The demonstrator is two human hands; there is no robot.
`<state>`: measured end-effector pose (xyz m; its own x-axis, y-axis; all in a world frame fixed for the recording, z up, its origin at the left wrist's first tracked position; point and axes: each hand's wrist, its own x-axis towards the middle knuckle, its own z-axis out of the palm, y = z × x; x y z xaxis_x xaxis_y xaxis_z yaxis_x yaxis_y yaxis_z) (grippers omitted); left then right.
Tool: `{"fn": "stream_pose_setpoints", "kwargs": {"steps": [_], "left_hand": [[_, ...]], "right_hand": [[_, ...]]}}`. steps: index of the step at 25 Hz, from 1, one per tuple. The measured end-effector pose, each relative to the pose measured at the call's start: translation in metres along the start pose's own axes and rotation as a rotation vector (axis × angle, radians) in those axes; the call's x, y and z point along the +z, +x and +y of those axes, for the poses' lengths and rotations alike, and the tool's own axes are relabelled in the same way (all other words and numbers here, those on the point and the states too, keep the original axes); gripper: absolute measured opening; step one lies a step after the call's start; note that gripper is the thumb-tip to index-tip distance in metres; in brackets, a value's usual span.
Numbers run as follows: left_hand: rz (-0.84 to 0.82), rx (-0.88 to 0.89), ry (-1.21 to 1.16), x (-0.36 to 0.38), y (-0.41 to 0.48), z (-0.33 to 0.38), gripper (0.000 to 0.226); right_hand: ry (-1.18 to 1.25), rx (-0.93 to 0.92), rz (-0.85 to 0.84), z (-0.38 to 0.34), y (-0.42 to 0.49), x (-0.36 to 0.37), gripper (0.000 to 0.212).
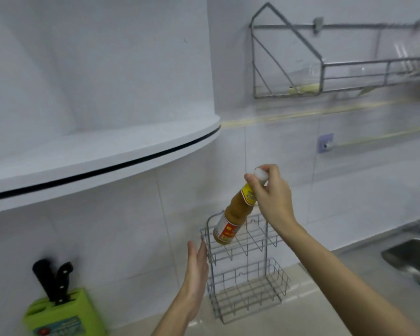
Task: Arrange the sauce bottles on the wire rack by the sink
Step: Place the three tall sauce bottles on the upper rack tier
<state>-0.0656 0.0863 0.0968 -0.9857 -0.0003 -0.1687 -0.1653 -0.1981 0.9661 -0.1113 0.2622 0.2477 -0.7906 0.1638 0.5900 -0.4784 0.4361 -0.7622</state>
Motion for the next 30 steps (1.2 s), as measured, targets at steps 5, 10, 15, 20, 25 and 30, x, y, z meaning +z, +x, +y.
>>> {"fn": "stream_pose_setpoints", "kwargs": {"steps": [5, 10, 15, 20, 25, 30], "left_hand": [[0.015, -0.03, -0.014, -0.001, -0.002, 0.001, 0.081], [0.01, -0.024, 0.01, 0.002, -0.001, 0.002, 0.078], [-0.03, 0.001, 0.011, -0.001, -0.001, 0.001, 0.077], [-0.027, 0.012, 0.028, 0.001, 0.0, -0.001, 0.073], [-0.006, 0.016, 0.087, 0.008, -0.001, 0.004, 0.074], [0.047, 0.023, 0.085, 0.021, -0.003, 0.009, 0.075]], "right_hand": [[-0.089, 0.004, -0.16, 0.015, -0.004, 0.039, 0.04], [-0.094, 0.031, -0.314, 0.017, -0.002, 0.056, 0.039], [0.265, 0.197, -0.763, 0.044, -0.026, 0.079, 0.039], [0.247, 0.309, -0.746, 0.052, -0.035, 0.082, 0.053], [0.275, 0.351, -0.736, 0.054, -0.037, 0.083, 0.062], [0.257, 0.406, -0.853, 0.051, -0.035, 0.076, 0.079]]}}
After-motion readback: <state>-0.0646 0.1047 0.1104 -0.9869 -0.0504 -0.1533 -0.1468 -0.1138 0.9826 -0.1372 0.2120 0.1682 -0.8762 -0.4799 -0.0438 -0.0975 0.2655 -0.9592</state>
